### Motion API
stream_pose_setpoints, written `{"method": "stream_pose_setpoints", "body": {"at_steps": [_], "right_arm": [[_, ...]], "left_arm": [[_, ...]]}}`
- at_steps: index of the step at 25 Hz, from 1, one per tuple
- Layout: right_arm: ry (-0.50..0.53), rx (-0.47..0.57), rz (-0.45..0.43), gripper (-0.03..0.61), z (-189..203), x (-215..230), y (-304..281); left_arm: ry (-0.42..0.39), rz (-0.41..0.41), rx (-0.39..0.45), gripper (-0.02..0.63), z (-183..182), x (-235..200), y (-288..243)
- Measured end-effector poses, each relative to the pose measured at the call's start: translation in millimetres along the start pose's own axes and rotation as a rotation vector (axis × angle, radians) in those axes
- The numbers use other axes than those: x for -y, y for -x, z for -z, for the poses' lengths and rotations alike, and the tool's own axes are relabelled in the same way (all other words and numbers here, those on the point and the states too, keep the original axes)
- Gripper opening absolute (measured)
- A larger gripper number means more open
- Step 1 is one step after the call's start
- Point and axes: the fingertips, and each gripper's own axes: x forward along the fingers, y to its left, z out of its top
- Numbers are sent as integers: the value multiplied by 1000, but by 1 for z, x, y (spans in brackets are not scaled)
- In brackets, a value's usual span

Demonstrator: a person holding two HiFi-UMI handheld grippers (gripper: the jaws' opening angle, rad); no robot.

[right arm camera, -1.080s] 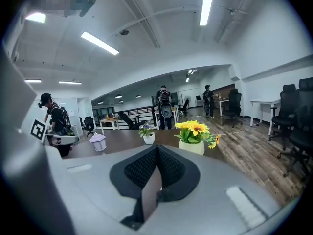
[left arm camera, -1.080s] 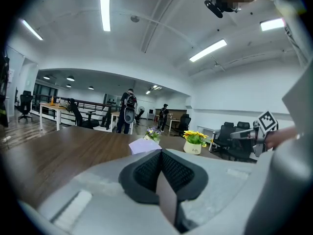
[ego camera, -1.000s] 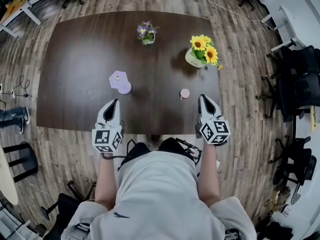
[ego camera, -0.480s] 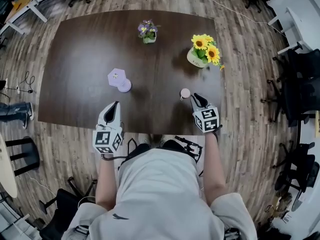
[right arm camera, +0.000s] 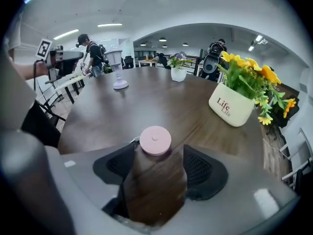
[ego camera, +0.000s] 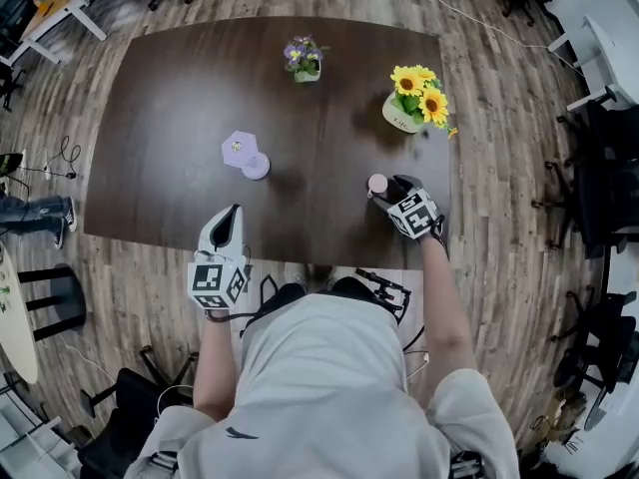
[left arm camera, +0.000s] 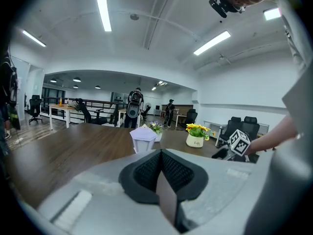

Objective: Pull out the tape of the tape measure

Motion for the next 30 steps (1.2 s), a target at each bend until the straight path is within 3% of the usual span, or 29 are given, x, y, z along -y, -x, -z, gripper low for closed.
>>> {"method": "stream_pose_setpoints", "body": {"at_steps": [3,8,15,19,23,30], "right_arm": [[36,-10,-72,322,-3,1,-3],[122,-58,-181,291,-11,-6,-11],[87,-17,-176,233,-27,-5,-21],[-9,27,-131,229,-28,-4,-19],[-158,123,-140,229,-45,-17,-5],[-320,372,-201,229,-119,-47,61]], "left_arm": [[1,-5,-11,6,3,0,4],[-4,-2,-20,6,7,4,6],[0,-13,-25,6,9,3,8],[13,-15,-24,6,9,2,8],[11,18,-15,6,3,10,-2],[-68,212,25,6,-16,76,-42]]}}
